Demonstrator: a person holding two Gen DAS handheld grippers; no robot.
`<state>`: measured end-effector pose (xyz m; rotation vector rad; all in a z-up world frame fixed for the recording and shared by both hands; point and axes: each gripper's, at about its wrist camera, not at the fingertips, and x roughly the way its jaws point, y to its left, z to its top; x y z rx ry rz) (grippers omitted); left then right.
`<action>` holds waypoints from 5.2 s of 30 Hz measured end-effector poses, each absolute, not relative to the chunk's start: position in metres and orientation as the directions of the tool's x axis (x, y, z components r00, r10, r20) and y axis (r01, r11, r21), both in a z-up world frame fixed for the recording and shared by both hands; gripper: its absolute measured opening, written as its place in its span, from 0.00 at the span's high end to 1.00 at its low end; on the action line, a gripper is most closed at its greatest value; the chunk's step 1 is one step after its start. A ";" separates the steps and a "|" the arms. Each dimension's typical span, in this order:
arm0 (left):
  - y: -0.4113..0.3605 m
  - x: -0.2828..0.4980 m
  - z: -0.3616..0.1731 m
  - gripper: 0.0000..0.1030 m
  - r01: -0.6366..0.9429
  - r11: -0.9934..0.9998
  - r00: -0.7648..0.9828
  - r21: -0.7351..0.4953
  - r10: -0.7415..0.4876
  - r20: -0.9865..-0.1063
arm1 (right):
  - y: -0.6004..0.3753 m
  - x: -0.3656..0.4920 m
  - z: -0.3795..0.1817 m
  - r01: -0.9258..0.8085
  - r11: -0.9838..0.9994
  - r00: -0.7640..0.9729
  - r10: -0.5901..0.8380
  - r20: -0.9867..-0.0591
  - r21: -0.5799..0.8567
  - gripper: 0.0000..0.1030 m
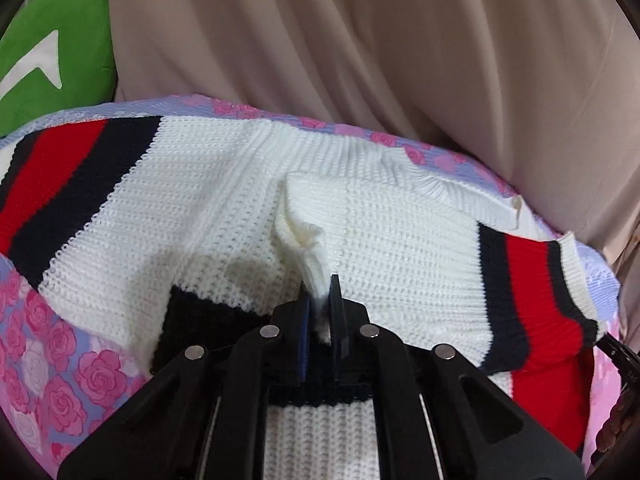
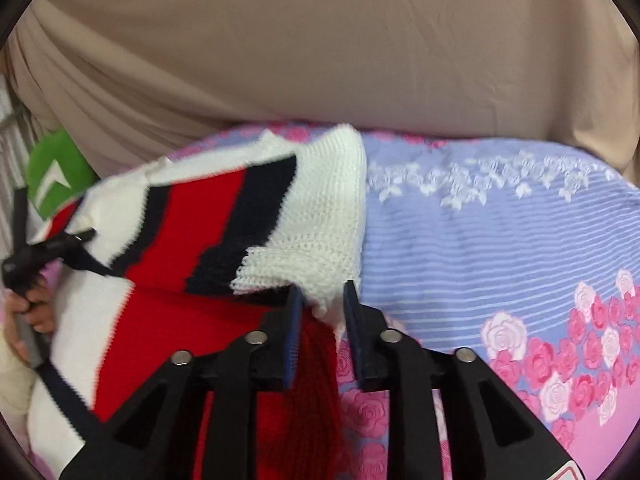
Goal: Fold small clothes
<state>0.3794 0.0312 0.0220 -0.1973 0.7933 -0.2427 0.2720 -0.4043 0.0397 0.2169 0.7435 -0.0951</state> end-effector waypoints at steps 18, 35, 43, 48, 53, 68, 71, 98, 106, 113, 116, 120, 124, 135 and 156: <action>0.026 0.380 0.014 0.90 0.145 0.959 0.681 -0.241 -0.274 -0.679 | -0.445 0.380 0.050 0.284 0.906 0.795 -0.039 -0.606 0.314 0.87; 0.015 0.378 0.013 0.86 0.167 0.968 0.687 -0.186 -0.250 -0.682 | -0.426 0.277 0.037 0.228 0.932 0.700 0.044 -0.713 0.282 0.41; 0.021 0.377 0.012 0.84 0.182 0.956 0.677 -0.231 -0.292 -0.675 | -0.440 0.260 0.033 0.255 0.923 0.741 0.004 -0.671 0.288 0.80; 0.012 0.375 0.013 0.78 0.195 0.964 0.680 -0.182 -0.266 -0.684 | -0.445 0.271 0.013 0.305 0.915 0.678 -0.015 -0.735 0.263 0.78; 0.012 0.376 0.013 0.78 0.191 0.964 0.679 -0.184 -0.265 -0.685 | -0.430 0.259 0.048 0.342 0.916 0.718 -0.110 -0.688 0.211 0.69; 0.017 0.377 0.013 0.77 0.188 0.961 0.677 -0.205 -0.278 -0.682 | -0.455 0.400 0.051 0.337 0.923 0.675 -0.099 -0.731 0.185 0.43; 0.019 0.377 0.013 0.77 0.188 0.958 0.675 -0.217 -0.286 -0.680 | -0.462 0.416 0.037 0.335 0.923 0.654 -0.084 -0.752 0.188 0.88; 0.050 0.361 0.013 0.74 0.125 0.950 0.688 -0.285 -0.290 -0.666 | -0.383 0.248 0.050 0.264 0.962 0.671 -0.125 -0.731 0.077 0.90; 0.149 0.312 0.029 0.59 0.037 0.951 0.728 -0.306 -0.235 -0.644 | -0.301 0.198 0.032 0.095 0.986 0.645 0.046 -0.763 0.140 0.85; 0.302 0.334 0.036 0.51 -0.259 0.904 0.765 -0.341 -0.023 -0.644 | -0.293 0.185 0.016 0.112 0.985 0.659 0.025 -0.752 0.131 0.75; 0.360 0.358 0.024 0.51 -0.386 0.834 0.738 -0.394 0.022 -0.675 | -0.294 0.184 0.016 0.113 0.983 0.665 0.032 -0.747 0.144 0.73; 0.412 0.374 0.002 0.52 -0.438 0.701 0.763 -0.563 -0.041 -0.645 | -0.292 0.184 0.016 0.104 0.983 0.668 0.041 -0.743 0.149 0.65; 0.417 0.389 0.005 0.93 -0.419 0.700 0.771 -0.578 -0.062 -0.634 | -0.288 0.184 0.016 0.099 0.986 0.668 0.037 -0.743 0.138 0.58; 0.181 0.350 0.182 0.94 0.062 0.949 0.902 -0.310 -0.186 -0.389 | -0.286 0.185 0.017 0.093 0.986 0.674 0.042 -0.738 0.141 0.46; -0.034 0.294 0.046 0.45 0.332 0.927 0.708 -0.177 -0.369 -0.602 | -0.309 0.182 0.021 0.109 0.946 0.700 0.144 -0.699 0.304 0.34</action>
